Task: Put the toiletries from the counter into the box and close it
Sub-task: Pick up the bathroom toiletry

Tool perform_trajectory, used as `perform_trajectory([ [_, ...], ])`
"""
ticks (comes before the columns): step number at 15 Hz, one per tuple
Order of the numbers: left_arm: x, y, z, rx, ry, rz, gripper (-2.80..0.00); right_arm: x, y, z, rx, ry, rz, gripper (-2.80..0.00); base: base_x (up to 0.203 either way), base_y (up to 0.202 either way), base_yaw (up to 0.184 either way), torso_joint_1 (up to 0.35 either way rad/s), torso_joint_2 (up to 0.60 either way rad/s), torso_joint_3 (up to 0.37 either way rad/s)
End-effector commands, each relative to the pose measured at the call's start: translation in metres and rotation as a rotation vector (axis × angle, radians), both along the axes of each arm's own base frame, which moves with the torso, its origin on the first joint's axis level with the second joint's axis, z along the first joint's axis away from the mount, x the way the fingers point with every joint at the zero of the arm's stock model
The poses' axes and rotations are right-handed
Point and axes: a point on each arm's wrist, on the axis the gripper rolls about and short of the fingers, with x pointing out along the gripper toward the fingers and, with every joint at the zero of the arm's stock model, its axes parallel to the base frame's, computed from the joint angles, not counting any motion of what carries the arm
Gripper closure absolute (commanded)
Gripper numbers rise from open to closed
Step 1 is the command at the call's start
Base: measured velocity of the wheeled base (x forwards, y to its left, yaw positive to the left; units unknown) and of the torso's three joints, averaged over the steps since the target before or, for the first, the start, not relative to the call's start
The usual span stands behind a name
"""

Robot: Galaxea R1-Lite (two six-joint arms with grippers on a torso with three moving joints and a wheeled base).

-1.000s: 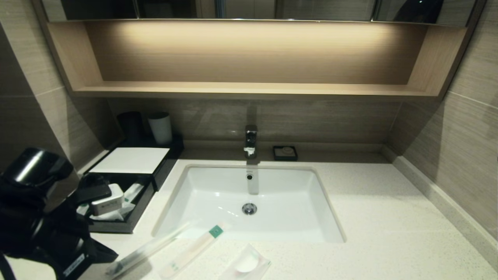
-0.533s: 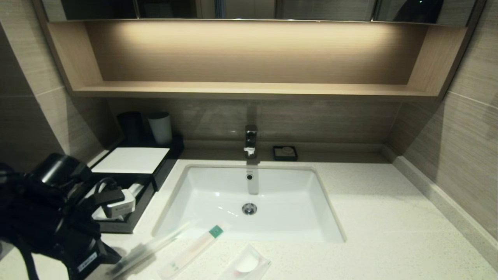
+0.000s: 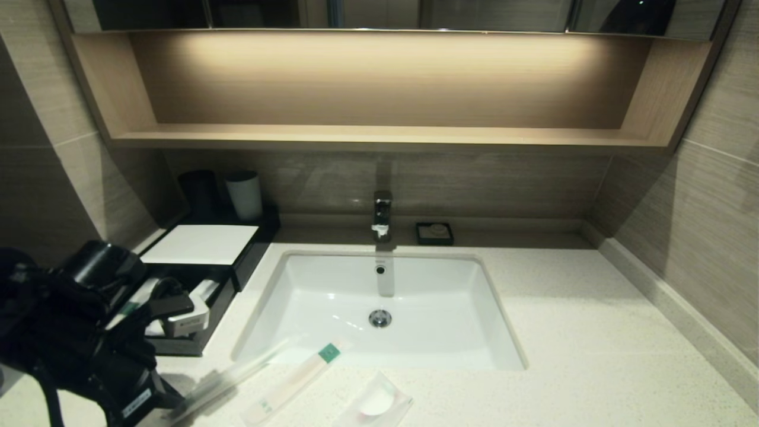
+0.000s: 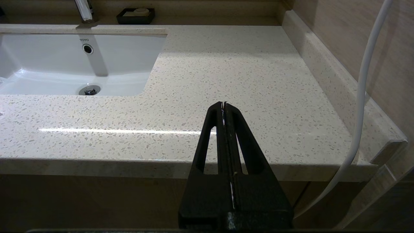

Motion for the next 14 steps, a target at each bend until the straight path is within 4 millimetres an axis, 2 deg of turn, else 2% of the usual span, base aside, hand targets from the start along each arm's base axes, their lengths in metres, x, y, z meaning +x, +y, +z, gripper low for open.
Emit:
perform_trajectory([
  [1,0.002,0.000,-0.003,0.002,0.017,-0.003,0.00,0.000,0.000,0.000,0.000,0.001,0.000,0.00,0.000,0.000,0.000,0.000,0.00,0.000],
  [6,0.007,0.002,-0.009,0.041,0.035,0.014,0.00,0.000,0.000,0.000,0.000,0.001,0.000,0.00,0.000,0.000,0.000,0.000,0.00,0.000],
  [7,0.009,0.002,-0.011,0.041,0.030,0.014,-2.80,0.000,0.000,0.000,0.000,0.001,0.000,0.00,0.000,0.000,0.000,0.000,0.00,0.000],
  [14,0.014,0.002,-0.015,0.043,0.030,0.013,-2.80,0.000,0.000,0.000,0.000,0.001,0.000,0.00,0.000,0.000,0.000,0.000,0.00,0.000],
])
